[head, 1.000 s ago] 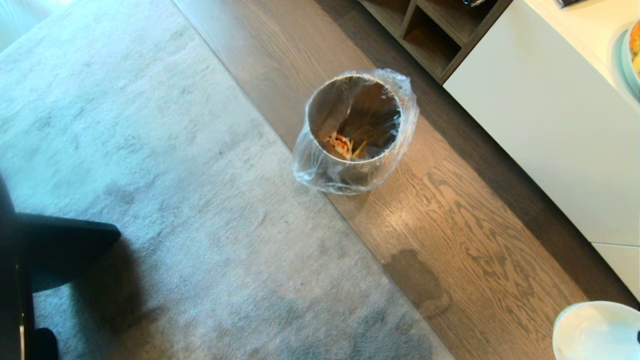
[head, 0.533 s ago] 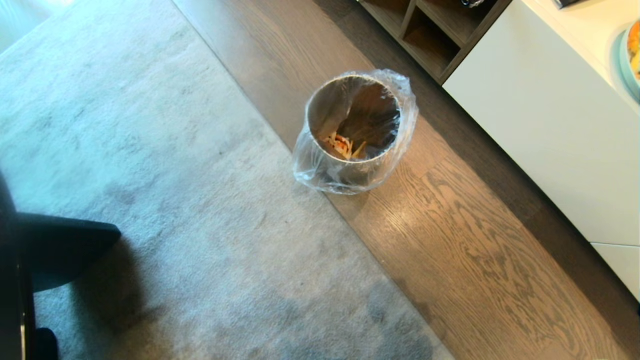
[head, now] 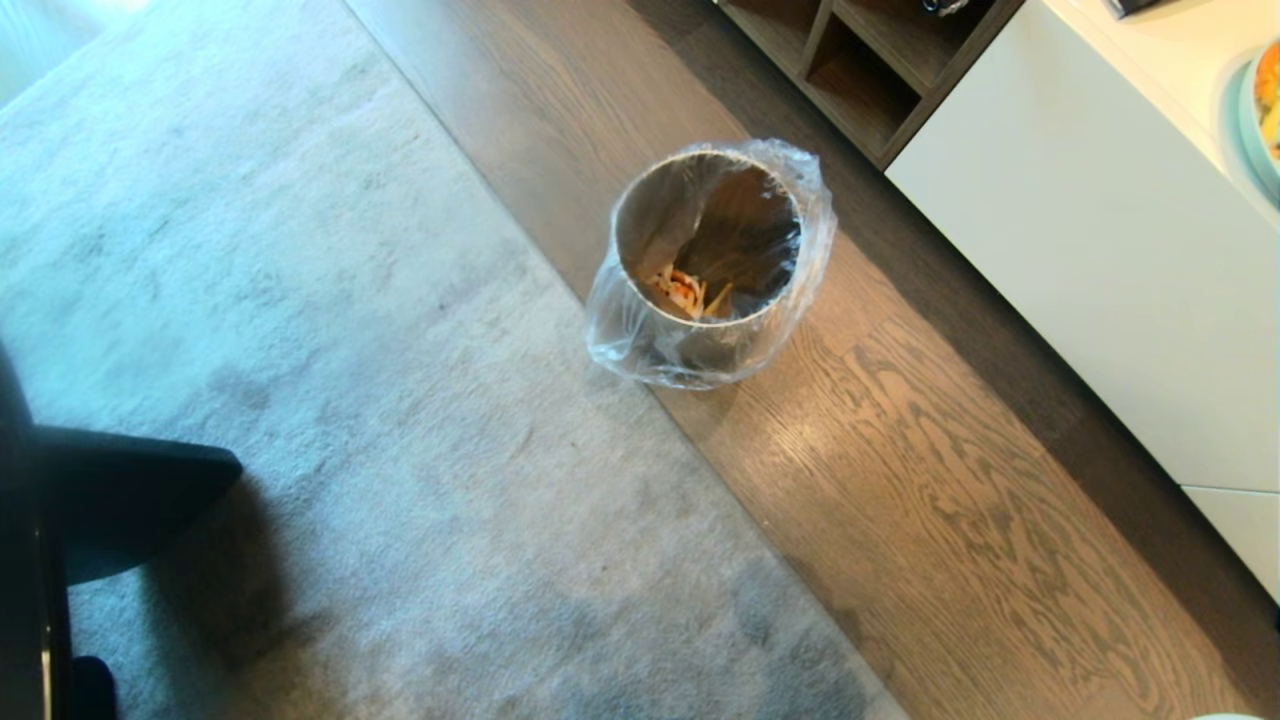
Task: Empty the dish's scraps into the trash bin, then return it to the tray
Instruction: Put the bowl back to the table
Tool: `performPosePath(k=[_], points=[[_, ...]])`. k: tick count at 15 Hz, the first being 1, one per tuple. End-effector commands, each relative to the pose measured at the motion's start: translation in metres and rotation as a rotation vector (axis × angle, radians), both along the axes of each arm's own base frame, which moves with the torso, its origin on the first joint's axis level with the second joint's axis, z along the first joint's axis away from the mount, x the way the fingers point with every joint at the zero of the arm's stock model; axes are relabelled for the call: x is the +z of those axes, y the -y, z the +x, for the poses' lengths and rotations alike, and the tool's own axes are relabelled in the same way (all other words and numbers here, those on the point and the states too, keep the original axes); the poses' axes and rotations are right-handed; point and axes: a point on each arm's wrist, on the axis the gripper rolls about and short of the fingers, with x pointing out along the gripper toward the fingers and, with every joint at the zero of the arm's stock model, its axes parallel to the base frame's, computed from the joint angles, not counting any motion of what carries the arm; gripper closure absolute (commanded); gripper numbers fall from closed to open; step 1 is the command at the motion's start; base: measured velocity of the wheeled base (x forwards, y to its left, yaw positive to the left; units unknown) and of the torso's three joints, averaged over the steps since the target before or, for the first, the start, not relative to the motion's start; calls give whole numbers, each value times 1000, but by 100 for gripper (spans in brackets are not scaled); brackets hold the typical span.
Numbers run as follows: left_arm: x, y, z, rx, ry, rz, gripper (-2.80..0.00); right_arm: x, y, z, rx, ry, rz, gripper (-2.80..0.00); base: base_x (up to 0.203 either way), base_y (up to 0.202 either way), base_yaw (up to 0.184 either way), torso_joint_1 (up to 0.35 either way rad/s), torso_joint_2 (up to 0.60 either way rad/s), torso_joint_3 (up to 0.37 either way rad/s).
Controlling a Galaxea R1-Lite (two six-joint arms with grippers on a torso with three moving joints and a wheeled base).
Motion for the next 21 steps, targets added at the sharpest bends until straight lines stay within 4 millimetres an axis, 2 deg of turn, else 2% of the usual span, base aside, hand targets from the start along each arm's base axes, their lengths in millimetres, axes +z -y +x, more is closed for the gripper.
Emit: performPosePath(k=[1,10,21], points=[[0,0,0,0,1,-1,0,0,0,0,1,-6,0,0,0,0,0,0,0,0],[0,0,0,0,1,-1,0,0,0,0,0,-6,1,0,0,0,0,0,0,10],[0,0,0,2,0,-4,0,0,0,0,0,-6,0,0,0,0,0,2,2,188]])
